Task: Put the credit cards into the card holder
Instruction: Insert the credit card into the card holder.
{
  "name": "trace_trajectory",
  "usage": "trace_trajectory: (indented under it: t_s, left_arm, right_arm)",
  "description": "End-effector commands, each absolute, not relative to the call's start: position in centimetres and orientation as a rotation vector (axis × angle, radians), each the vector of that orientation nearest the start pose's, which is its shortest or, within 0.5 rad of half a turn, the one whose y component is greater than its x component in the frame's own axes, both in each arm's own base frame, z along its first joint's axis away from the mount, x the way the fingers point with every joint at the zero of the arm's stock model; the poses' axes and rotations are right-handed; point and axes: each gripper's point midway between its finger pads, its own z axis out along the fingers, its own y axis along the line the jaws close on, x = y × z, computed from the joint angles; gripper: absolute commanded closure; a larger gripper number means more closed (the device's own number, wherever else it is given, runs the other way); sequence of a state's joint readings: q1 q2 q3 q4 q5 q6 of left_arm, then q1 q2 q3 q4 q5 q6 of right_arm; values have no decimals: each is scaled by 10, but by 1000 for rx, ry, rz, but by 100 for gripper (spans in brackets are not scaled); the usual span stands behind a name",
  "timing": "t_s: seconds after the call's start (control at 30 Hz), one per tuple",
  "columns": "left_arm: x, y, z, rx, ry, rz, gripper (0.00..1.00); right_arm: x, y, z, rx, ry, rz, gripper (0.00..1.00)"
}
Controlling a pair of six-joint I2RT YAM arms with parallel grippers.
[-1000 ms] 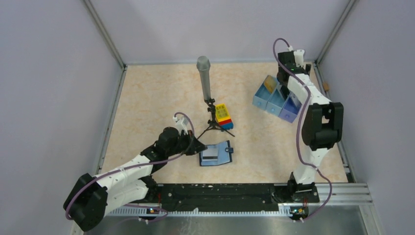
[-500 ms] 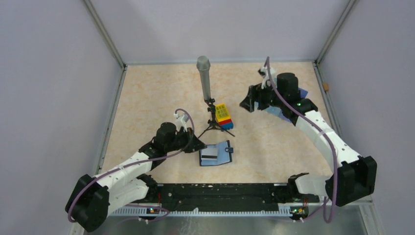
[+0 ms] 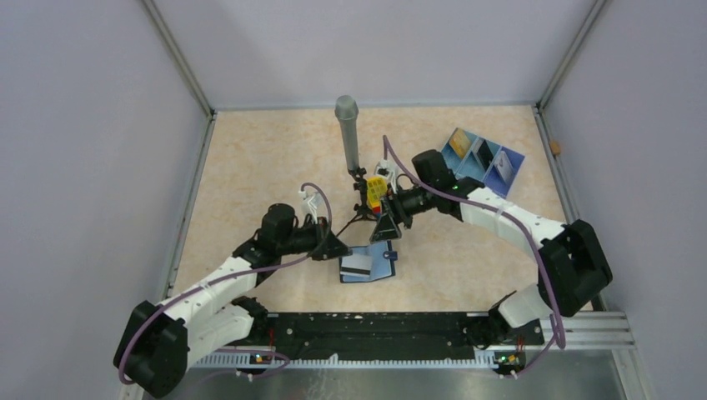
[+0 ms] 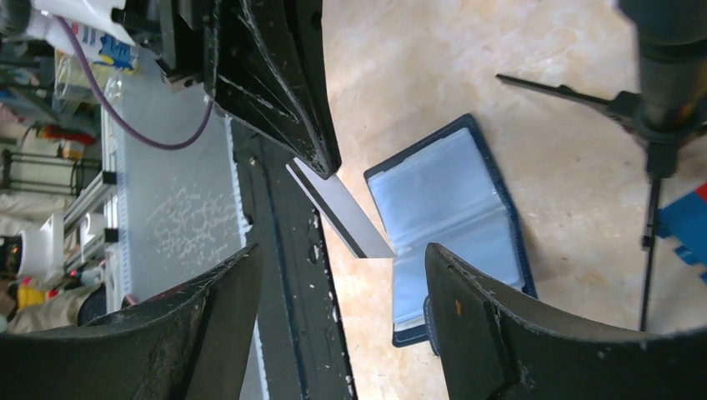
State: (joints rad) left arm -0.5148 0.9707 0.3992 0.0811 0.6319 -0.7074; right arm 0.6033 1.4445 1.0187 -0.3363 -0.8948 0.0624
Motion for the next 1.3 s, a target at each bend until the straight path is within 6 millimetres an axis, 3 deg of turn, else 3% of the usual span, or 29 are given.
trace_trajectory:
  t_s: [0.0,0.3,0.67,1.0,1.1,1.17,1.23,1.27]
  left_arm:
    - [169,-249,159,343,2152,-1451,100]
    - [161,-253,174,393,2110,-1537,100]
    - [157,-256,187,390,2066,-1616,100]
    - [166,-253,186,324,2066,-1595,100]
    - [168,-252,187,312,2065,-1593,100]
    - [169,-252,187,306,2060,-1594,100]
    - [169,-251,188,304,2057,-1594,100]
    - [169,-251,187,304,2059,-1594,100]
  right_arm:
    - [185,322,171,-1210,2002,1468,30]
    - [160,335,151,-1294,2019,1547,30]
    - [148,342,138,-1366,1999,1615,34]
    - [129,338,142,-1407,1977,1698,57]
    - [127,337,141,-1408,1977,1710,68]
    - [125,336,142,-1409,1976,1718,78]
    - [125,336,143,-1406,1972,1717,98]
    - [125,336,144,-1403,1965,1716,100]
